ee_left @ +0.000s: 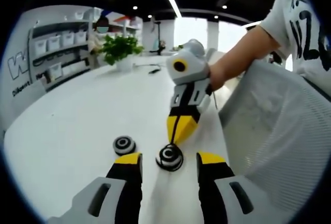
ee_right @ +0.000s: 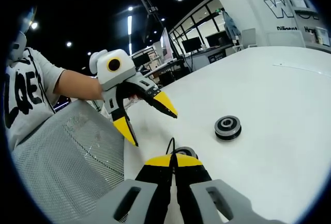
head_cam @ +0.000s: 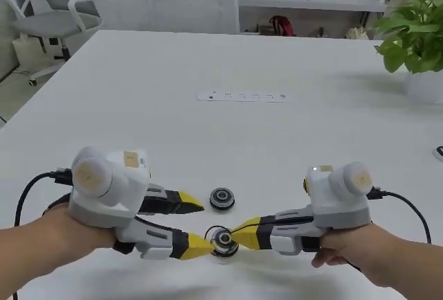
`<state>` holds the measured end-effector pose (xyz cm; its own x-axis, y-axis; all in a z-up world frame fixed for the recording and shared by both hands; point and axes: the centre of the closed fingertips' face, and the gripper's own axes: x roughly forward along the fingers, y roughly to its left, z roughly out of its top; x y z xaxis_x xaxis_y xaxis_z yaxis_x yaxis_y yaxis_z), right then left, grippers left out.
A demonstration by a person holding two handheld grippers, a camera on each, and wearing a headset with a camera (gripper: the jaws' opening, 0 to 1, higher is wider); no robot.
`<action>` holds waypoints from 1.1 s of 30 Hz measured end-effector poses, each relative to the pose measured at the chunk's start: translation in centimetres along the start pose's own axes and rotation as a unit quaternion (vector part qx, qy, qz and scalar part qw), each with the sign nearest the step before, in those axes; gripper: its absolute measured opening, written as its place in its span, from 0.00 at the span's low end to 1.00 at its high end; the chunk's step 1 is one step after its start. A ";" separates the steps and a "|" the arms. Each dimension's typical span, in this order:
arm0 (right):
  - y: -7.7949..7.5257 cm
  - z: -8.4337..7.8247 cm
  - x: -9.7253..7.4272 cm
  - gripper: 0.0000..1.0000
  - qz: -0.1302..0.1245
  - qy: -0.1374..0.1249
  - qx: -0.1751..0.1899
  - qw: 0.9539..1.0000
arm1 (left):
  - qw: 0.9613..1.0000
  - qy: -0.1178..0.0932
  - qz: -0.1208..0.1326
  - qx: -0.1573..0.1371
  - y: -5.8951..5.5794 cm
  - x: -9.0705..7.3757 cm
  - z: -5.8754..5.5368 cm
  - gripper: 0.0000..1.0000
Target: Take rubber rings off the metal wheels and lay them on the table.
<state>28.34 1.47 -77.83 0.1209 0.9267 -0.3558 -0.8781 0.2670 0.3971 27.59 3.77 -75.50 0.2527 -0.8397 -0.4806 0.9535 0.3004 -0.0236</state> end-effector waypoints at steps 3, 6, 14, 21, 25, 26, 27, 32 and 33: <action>0.0 0.1 0.0 0.00 0.001 -0.002 0.000 1.000 | 1.000 -0.003 -0.001 -0.003 -0.1 -0.3 0.1 0.47; 0.1 0.1 0.0 0.00 0.002 -0.003 0.001 1.000 | 1.000 -0.003 -0.002 -0.006 -0.1 -0.5 0.0 0.49; 0.4 0.5 0.2 0.00 0.008 -0.003 0.000 1.000 | 1.000 -0.009 0.008 -0.019 0.4 -1.6 -0.6 0.58; 0.7 1.3 0.5 0.00 0.015 -0.008 -0.001 1.000 | 1.000 -0.007 0.013 -0.019 0.4 -2.1 -0.9 0.62; 0.9 1.8 0.6 0.00 0.019 -0.009 -0.004 1.000 | 1.000 -0.007 0.016 -0.023 0.4 -2.3 -1.1 0.65; 1.0 1.9 0.7 0.00 0.019 -0.010 -0.005 1.000 | 1.000 -0.007 0.017 -0.024 0.4 -2.4 -1.1 0.65; 1.0 2.1 0.7 0.00 0.021 -0.011 -0.004 1.000 | 1.000 -0.008 0.018 -0.024 0.4 -2.4 -1.1 0.66; 1.5 2.8 1.3 0.00 0.028 -0.015 -0.004 0.999 | 0.999 -0.009 0.020 -0.025 0.4 -2.7 -1.1 0.67; 1.6 2.8 1.4 0.00 0.029 -0.014 -0.005 0.999 | 0.999 -0.009 0.021 -0.026 0.4 -2.8 -1.1 0.67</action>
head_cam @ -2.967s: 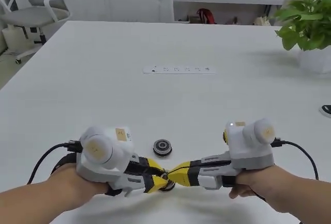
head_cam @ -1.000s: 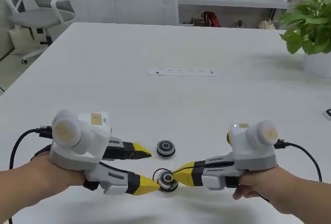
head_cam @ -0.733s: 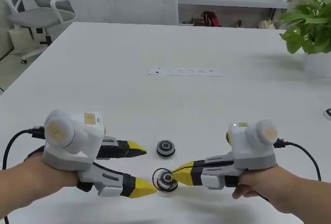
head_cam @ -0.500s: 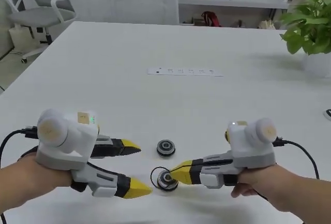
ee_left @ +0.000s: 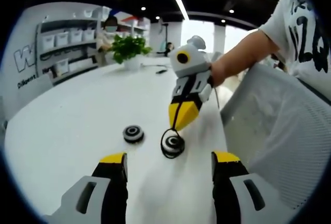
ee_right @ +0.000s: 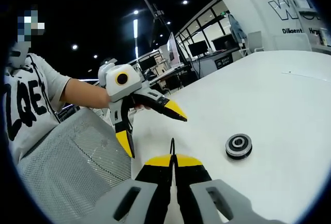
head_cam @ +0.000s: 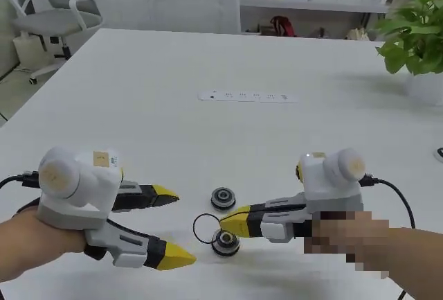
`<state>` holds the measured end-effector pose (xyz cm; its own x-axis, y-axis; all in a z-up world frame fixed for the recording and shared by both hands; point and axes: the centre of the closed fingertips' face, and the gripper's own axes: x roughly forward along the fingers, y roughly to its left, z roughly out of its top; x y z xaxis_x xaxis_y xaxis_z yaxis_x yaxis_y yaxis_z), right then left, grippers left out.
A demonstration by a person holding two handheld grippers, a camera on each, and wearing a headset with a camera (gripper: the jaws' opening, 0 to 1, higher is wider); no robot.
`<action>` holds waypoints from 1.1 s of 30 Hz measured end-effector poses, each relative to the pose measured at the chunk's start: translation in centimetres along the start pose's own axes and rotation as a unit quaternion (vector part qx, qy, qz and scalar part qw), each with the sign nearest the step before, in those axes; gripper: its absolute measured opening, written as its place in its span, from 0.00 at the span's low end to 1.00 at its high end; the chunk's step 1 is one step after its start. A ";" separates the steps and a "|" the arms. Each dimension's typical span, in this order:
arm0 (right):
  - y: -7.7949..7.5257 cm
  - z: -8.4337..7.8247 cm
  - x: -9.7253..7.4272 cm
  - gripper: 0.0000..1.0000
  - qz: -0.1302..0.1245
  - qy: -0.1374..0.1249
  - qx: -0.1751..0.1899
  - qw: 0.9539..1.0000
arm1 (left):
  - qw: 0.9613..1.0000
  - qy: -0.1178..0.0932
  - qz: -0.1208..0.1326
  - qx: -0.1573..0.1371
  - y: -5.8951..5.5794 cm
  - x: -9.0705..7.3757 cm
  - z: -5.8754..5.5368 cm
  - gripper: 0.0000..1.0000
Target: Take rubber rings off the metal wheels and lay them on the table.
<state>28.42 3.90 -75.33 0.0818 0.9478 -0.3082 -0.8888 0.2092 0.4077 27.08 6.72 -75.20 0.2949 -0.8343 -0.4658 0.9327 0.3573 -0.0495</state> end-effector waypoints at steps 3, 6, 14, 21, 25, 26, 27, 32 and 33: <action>0.2 -0.1 0.3 0.00 0.003 0.004 -0.002 1.000 | 1.000 0.000 0.002 0.000 0.0 -0.2 0.0 0.68; 0.3 0.1 0.4 0.00 0.005 0.003 -0.002 1.000 | 1.000 0.002 0.004 0.002 0.0 -0.3 -0.2 0.69; -0.1 -0.3 1.0 0.00 -0.005 0.014 -0.005 1.000 | 1.000 0.001 0.006 0.001 0.0 -0.5 -0.3 0.68; -0.3 -0.3 1.7 0.00 -0.010 0.023 -0.009 1.000 | 1.000 0.006 0.011 -0.002 0.2 -1.0 -0.9 0.68; -0.1 -0.4 2.4 0.00 -0.008 0.033 -0.012 0.999 | 1.000 0.004 0.017 -0.005 0.5 -1.4 -1.0 0.68; -0.1 -0.6 2.6 0.00 -0.007 0.039 -0.016 0.999 | 1.000 0.004 0.019 -0.006 0.5 -1.5 -1.0 0.69; 0.0 -0.7 2.8 0.00 -0.006 0.041 -0.017 0.999 | 1.000 0.003 0.020 -0.006 0.6 -1.5 -1.0 0.69; 0.3 -0.9 3.9 0.00 -0.004 0.052 -0.017 0.998 | 1.000 0.003 0.022 -0.007 0.7 -1.6 -1.1 0.68; 0.3 -1.0 4.0 0.00 -0.004 0.055 -0.019 0.998 | 1.000 0.003 0.022 -0.007 0.7 -1.6 -1.1 0.68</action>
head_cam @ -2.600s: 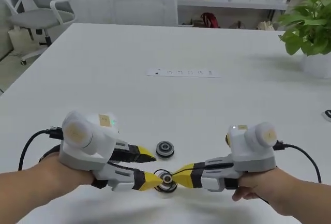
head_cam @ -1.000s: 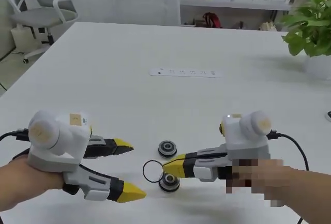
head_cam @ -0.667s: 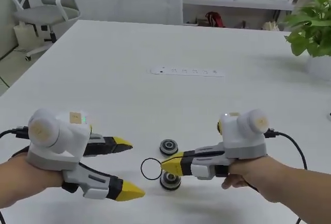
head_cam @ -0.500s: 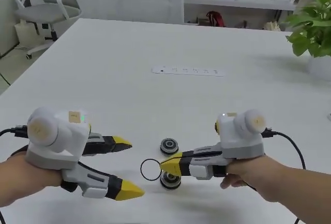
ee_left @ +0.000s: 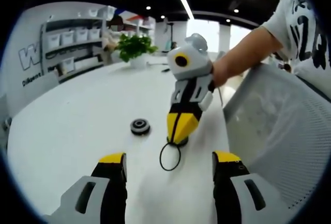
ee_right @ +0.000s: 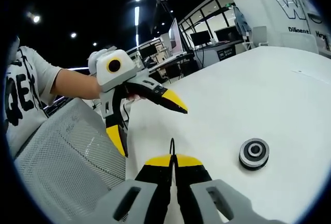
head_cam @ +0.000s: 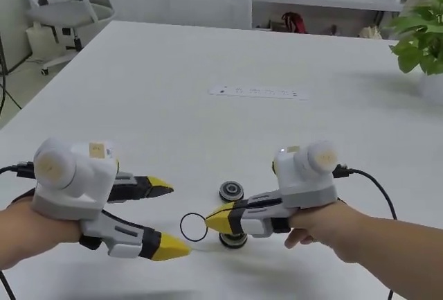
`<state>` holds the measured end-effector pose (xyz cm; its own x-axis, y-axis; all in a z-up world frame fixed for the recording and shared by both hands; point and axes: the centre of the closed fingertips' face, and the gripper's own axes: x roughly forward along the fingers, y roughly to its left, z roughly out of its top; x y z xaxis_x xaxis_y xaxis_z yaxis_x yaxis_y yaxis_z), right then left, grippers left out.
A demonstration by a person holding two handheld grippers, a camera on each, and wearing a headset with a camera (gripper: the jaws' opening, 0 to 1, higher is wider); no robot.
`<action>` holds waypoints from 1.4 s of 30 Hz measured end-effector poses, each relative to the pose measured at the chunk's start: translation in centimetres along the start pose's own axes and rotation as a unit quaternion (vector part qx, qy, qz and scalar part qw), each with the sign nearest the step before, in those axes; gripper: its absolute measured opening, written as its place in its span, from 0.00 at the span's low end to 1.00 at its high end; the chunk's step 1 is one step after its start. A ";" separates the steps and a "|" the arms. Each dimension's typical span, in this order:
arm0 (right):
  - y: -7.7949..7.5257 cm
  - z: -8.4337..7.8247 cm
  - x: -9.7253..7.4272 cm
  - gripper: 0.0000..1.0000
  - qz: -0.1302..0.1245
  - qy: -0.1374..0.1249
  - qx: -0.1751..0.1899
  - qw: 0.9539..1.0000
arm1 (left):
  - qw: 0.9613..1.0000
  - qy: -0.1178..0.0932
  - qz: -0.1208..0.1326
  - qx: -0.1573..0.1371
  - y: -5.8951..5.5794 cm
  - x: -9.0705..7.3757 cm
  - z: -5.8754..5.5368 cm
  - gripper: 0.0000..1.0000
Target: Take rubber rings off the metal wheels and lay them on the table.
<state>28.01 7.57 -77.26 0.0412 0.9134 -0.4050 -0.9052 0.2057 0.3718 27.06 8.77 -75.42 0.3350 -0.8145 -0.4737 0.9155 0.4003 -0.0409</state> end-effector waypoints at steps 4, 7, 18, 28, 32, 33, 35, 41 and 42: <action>-0.3 -0.3 0.7 0.00 -0.012 0.015 -0.009 1.000 | 1.000 -0.002 0.001 0.001 0.0 0.0 0.2 0.68; -0.4 -0.6 1.1 0.00 -0.020 0.028 -0.020 0.999 | 1.000 -0.003 0.001 0.000 0.0 0.0 0.2 0.68; -1.1 -0.8 1.4 0.07 -0.046 0.042 -0.075 0.995 | 1.000 0.000 0.000 -0.001 0.1 -0.1 -0.1 0.68; -0.7 -0.4 1.0 0.25 -0.037 0.032 -0.098 0.994 | 1.000 -0.001 -0.004 -0.001 0.2 0.0 0.2 0.66; -0.5 0.3 0.5 0.30 -0.031 0.020 -0.106 0.994 | 1.000 -0.002 -0.006 0.001 0.1 0.2 0.4 0.65; -0.5 0.4 0.3 0.30 -0.030 0.019 -0.106 0.994 | 1.000 -0.002 -0.007 0.001 0.1 0.2 0.5 0.65; -0.5 0.6 -0.1 0.31 -0.029 0.017 -0.103 0.994 | 1.000 -0.002 -0.008 0.002 0.1 0.3 0.6 0.65; -0.4 0.8 -1.3 0.34 -0.027 0.013 -0.099 0.995 | 1.000 -0.003 -0.013 0.005 0.1 0.7 1.0 0.64; -0.4 0.8 -1.5 0.34 -0.028 0.015 -0.100 0.995 | 1.000 -0.003 -0.013 0.005 0.1 0.7 1.1 0.64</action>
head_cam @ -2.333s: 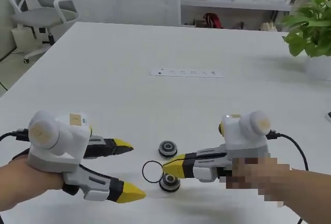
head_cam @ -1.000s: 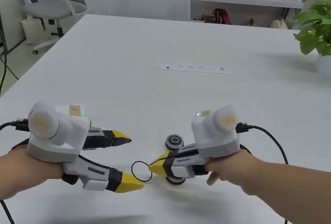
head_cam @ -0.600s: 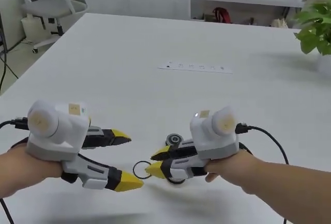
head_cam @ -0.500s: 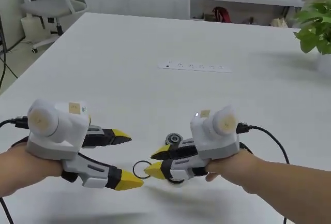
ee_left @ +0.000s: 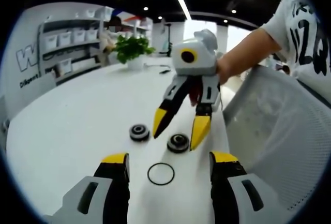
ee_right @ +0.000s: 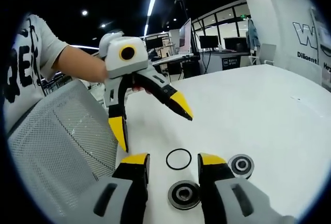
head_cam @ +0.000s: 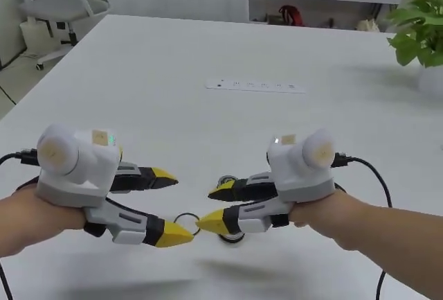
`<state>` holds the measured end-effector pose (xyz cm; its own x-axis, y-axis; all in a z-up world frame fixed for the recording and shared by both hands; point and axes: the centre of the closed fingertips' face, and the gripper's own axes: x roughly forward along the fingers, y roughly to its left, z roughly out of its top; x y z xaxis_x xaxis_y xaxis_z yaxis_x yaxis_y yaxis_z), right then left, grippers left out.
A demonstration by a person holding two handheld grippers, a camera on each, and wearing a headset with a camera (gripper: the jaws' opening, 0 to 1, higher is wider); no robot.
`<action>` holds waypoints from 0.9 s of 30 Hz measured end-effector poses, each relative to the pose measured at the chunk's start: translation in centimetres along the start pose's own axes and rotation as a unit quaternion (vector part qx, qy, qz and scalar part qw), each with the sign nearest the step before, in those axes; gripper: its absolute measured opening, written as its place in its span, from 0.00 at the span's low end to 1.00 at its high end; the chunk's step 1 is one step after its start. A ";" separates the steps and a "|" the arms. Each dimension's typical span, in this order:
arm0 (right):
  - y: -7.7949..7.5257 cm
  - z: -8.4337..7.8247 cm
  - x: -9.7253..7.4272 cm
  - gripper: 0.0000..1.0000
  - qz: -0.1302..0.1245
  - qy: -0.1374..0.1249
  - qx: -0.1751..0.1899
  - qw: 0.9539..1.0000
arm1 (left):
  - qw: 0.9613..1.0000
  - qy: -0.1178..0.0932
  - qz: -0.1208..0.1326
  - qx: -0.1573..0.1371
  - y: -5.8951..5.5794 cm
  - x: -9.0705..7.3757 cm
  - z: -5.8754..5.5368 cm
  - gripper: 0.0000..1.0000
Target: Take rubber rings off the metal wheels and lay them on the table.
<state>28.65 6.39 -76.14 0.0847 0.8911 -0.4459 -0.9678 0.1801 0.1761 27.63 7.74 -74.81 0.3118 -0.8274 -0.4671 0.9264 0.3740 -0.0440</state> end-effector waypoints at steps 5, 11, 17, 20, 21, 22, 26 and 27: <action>-0.3 -0.6 -1.2 0.33 -0.005 0.019 -0.003 1.000 | 1.000 -0.001 -0.004 0.004 0.0 0.3 0.4 0.64; -1.0 -1.0 -2.7 0.40 -0.023 0.022 0.000 0.999 | 1.000 -0.001 -0.007 0.006 0.0 0.5 0.7 0.63; -1.4 -1.2 -3.9 0.39 -0.032 0.015 -0.005 0.999 | 1.000 -0.003 -0.010 0.008 -0.1 0.8 1.0 0.63; -1.6 -1.7 -4.3 0.39 -0.037 0.019 -0.006 0.999 | 1.000 -0.003 -0.012 0.010 -0.2 1.2 1.1 0.63; -1.6 -1.8 -4.3 0.39 -0.038 0.020 -0.006 0.999 | 1.000 -0.003 -0.013 0.010 -0.3 1.3 1.2 0.62; -1.6 -2.1 -4.4 0.39 -0.038 0.021 -0.005 0.999 | 1.000 -0.003 -0.014 0.010 -0.4 1.4 1.2 0.62; -1.6 -2.8 -4.6 0.38 -0.038 0.027 -0.005 0.999 | 1.000 -0.003 -0.020 0.013 -0.6 1.9 1.3 0.60; -1.5 -2.9 -4.6 0.37 -0.039 0.027 -0.006 0.999 | 1.000 -0.001 -0.023 0.014 -0.6 2.0 1.3 0.58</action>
<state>29.05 0.77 -76.88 0.1463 0.8504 -0.5053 -0.9614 0.2425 0.1298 27.94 5.28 -74.61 0.2695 -0.8443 -0.4631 0.9453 0.3238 -0.0401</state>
